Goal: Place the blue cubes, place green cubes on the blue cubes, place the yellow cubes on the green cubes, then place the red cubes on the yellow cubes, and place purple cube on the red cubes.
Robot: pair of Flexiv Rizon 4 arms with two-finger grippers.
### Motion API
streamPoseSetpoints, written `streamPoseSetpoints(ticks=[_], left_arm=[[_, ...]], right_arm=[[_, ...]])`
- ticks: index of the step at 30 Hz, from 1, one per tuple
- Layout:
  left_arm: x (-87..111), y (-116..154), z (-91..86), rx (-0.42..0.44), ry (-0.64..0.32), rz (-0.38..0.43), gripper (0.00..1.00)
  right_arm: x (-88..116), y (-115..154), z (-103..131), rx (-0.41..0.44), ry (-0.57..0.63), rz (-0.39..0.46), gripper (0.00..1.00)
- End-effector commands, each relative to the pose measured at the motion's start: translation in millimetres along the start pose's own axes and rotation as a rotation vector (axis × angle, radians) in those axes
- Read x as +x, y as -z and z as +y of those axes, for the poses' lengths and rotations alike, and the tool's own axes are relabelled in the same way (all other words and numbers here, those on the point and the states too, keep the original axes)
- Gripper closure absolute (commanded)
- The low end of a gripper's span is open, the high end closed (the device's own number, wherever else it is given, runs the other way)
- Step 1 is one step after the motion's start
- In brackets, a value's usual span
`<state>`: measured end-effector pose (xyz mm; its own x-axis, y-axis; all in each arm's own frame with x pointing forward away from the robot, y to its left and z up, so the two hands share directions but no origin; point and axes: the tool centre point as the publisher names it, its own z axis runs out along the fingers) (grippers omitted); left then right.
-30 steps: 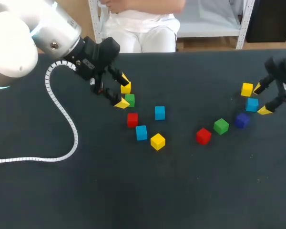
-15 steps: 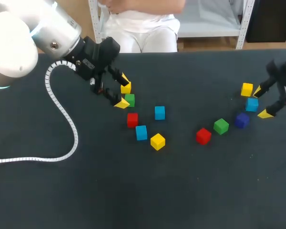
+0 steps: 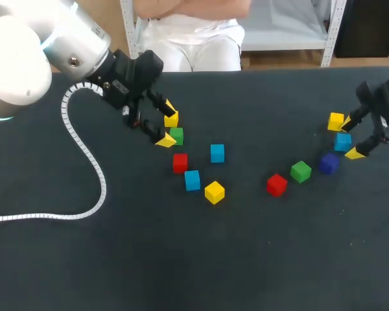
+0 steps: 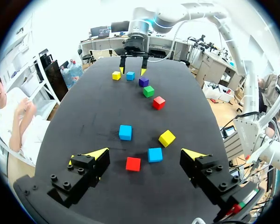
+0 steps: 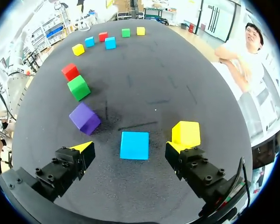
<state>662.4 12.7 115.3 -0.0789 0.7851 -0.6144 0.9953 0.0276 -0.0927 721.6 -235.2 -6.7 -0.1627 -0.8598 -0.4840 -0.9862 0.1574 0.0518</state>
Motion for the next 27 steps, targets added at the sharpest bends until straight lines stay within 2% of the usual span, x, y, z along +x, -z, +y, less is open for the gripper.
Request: streamPoseSetpoints(ticks=[1, 2, 8, 12, 14, 17, 27], left_arm=[[-0.4, 0.2, 0.6, 0.001, 0.000, 0.003, 0.00], [-0.4, 0.2, 0.6, 0.001, 0.000, 0.003, 0.00], [-0.4, 0.2, 0.6, 0.001, 0.000, 0.003, 0.00], [-0.4, 0.2, 0.6, 0.001, 0.000, 0.003, 0.00], [-0.4, 0.2, 0.6, 0.001, 0.000, 0.003, 0.00], [-0.4, 0.2, 0.6, 0.001, 0.000, 0.003, 0.00], [-0.4, 0.2, 0.6, 0.001, 0.000, 0.003, 0.00]], right_arm=[[-1.6, -0.7, -1.6, -0.004, 0.002, -0.002, 0.28], [-1.9, -0.9, -1.3, -0.005, 0.003, -0.003, 0.52], [-0.8, -0.3, 1.1, -0.006, 0.009, -0.003, 0.76], [0.8, 0.4, 1.8, -0.006, 0.008, 0.000, 0.76], [0.9, 0.5, 1.9, -0.006, 0.008, 0.002, 0.82], [0.9, 0.5, 2.6, -0.005, 0.012, 0.002, 1.00], [0.9, 5.7, 3.4, 0.000, -0.015, -0.010, 1.00]])
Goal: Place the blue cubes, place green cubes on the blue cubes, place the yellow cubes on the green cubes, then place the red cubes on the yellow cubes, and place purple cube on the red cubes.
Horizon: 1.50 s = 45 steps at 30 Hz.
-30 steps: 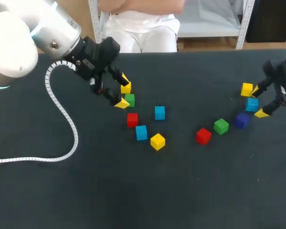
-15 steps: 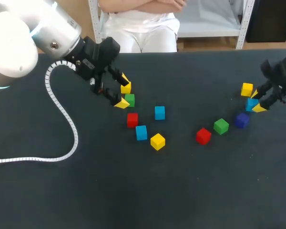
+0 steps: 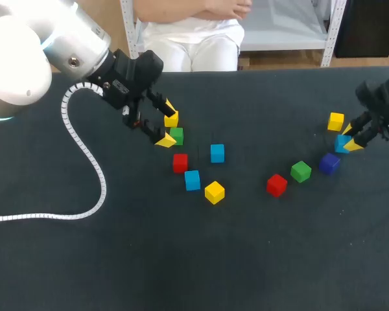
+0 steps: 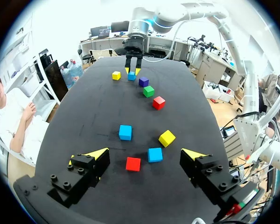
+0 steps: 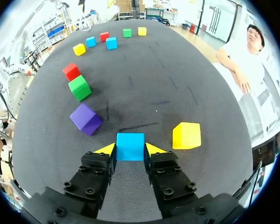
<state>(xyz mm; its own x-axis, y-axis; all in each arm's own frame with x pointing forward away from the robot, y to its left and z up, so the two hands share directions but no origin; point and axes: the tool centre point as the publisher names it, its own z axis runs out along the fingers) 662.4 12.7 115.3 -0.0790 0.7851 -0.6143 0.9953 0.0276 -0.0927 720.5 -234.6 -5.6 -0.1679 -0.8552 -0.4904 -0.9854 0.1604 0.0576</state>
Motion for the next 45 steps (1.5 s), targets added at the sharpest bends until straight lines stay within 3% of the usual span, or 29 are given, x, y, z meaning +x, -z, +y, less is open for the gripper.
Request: streamPoseSetpoints(ticks=[1, 10, 23, 45], left_arm=[[-0.4, 0.2, 0.6, 0.001, 0.000, 0.003, 0.00], [-0.4, 0.2, 0.6, 0.001, 0.000, 0.003, 0.00], [-0.4, 0.2, 0.6, 0.001, 0.000, 0.003, 0.00], [-0.4, 0.2, 0.6, 0.001, 0.000, 0.003, 0.00]], right_arm=[[1.5, 6.7, 2.2, 0.005, -0.012, -0.003, 1.00], [-11.8, 25.1, 11.0, 0.027, -0.065, 0.041, 1.00], [-46.5, 54.3, 34.3, 0.062, -0.101, 0.027, 1.00], [-109.7, 48.8, 78.4, 0.011, 0.005, -0.007, 1.00]])
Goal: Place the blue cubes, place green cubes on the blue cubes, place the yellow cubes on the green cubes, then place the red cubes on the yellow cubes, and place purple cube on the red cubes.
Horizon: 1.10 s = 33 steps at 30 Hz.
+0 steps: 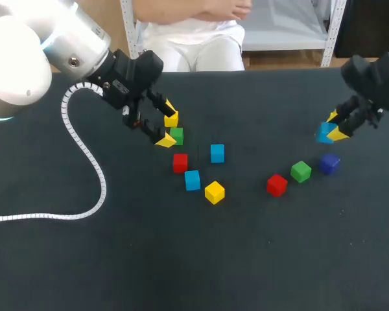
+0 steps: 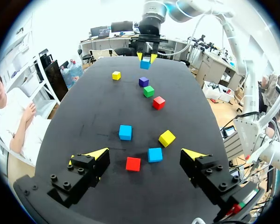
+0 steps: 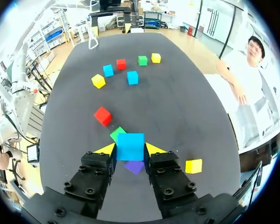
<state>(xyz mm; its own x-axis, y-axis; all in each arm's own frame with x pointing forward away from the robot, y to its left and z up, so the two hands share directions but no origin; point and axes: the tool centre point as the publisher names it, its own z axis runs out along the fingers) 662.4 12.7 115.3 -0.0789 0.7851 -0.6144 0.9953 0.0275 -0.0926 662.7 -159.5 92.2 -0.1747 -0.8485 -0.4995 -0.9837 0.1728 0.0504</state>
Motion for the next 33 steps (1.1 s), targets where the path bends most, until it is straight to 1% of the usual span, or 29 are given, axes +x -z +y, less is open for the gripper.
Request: streamPoseSetpoints(ticks=[1, 30, 33], left_arm=[[-0.4, 0.2, 0.6, 0.001, 0.001, 0.003, 0.00], [-0.4, 0.2, 0.6, 0.001, 0.001, 0.003, 0.00], [-0.4, 0.2, 0.6, 0.001, 0.001, 0.003, 0.00]], right_arm=[[-9.3, -0.8, 5.4, -0.005, 0.017, 0.002, 1.00], [-11.3, -0.7, 6.9, -0.008, 0.022, 0.004, 1.00], [-29.8, -0.2, 15.6, 0.000, 0.087, 0.056, 1.00]])
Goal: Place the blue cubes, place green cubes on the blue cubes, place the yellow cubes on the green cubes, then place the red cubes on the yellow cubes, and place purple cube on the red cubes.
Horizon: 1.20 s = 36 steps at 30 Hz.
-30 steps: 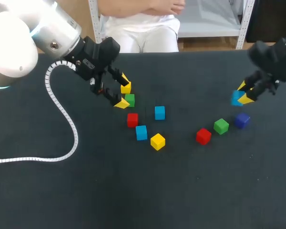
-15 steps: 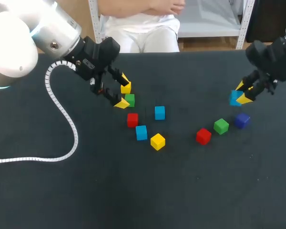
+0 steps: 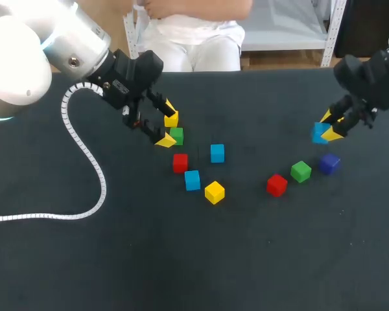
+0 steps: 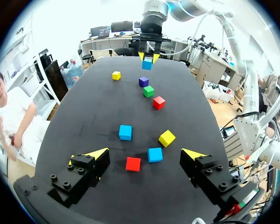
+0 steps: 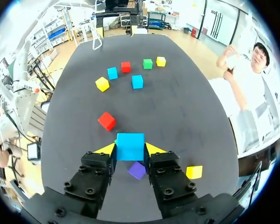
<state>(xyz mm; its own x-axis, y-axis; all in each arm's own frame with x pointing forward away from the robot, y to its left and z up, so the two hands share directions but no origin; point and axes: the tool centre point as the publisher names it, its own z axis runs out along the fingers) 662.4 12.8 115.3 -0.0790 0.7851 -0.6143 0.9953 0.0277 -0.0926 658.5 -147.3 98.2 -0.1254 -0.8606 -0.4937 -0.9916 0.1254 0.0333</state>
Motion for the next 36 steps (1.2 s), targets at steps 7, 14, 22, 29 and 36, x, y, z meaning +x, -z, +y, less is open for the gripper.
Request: streamPoseSetpoints(ticks=[7, 14, 22, 29, 36], left_arm=[[-0.5, 0.2, 0.5, 0.001, 0.000, 0.003, 0.00], [-0.5, 0.2, 0.5, 0.001, 0.000, 0.003, 0.00], [-0.5, 0.2, 0.5, 0.001, 0.000, 0.003, 0.00], [-0.5, 0.2, 0.5, 0.001, 0.000, 0.003, 0.00], [-0.5, 0.2, 0.5, 0.001, 0.000, 0.003, 0.00]], right_arm=[[-51.0, -5.6, 20.9, 0.007, 0.114, 0.070, 1.00], [-67.1, -26.8, 31.0, -0.016, 0.128, 0.114, 1.00], [-77.9, -40.5, 34.0, -0.042, 0.136, 0.103, 1.00], [-78.2, -47.6, 29.7, -0.052, 0.132, 0.105, 1.00], [-81.2, -58.9, 25.6, -0.056, 0.126, 0.096, 1.00]])
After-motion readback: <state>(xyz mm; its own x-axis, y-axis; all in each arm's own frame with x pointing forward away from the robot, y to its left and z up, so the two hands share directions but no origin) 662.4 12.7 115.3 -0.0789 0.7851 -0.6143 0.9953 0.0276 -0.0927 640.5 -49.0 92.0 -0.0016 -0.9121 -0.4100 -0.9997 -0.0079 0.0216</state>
